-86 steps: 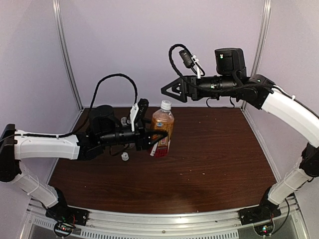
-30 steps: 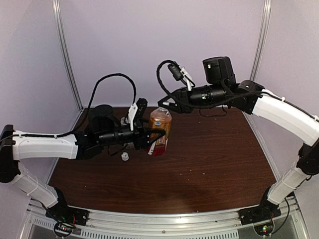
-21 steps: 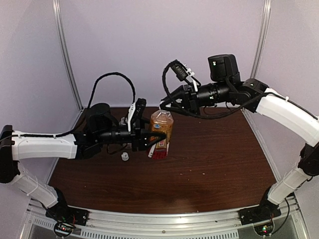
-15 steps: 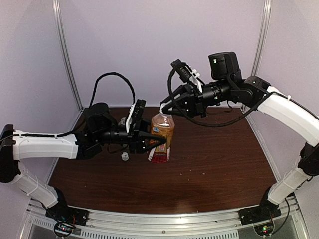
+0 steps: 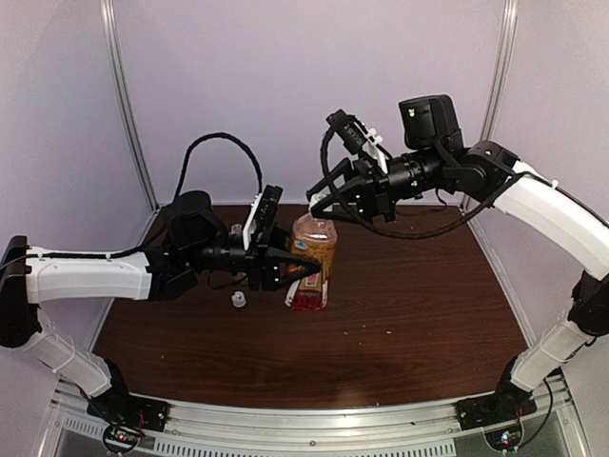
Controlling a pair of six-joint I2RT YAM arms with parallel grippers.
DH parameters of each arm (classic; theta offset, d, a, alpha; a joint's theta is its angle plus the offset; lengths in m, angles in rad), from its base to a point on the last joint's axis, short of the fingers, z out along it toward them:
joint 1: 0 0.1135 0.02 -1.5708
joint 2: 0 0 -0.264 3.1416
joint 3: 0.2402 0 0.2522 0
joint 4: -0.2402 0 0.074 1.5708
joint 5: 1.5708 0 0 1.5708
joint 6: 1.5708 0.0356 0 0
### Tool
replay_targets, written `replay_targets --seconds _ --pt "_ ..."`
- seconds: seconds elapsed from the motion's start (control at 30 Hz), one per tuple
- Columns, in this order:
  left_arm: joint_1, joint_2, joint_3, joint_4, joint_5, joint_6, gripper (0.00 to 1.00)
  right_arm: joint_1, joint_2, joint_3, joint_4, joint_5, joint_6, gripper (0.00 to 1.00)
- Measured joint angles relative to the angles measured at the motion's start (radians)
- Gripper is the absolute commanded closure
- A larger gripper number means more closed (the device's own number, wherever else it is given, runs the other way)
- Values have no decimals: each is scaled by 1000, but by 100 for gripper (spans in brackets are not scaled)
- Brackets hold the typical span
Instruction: Unscrew the bottle caps
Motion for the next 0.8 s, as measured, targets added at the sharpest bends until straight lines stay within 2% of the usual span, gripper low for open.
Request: replay_targets --seconds 0.07,0.13,0.3,0.53,0.8 --pt "-3 -2 10 -12 -35 10 82 3 -1 -1 10 40 27 31" --pt "-5 -6 11 -14 -75 21 82 5 -1 -7 17 91 57 21" --pt "-6 -24 11 -45 -198 53 82 9 -6 -12 46 228 173 13" --pt "-6 -31 11 -108 -351 81 82 13 -21 -29 116 436 356 13" --pt "-6 -33 11 -146 -441 88 82 17 -19 -51 157 573 488 24"
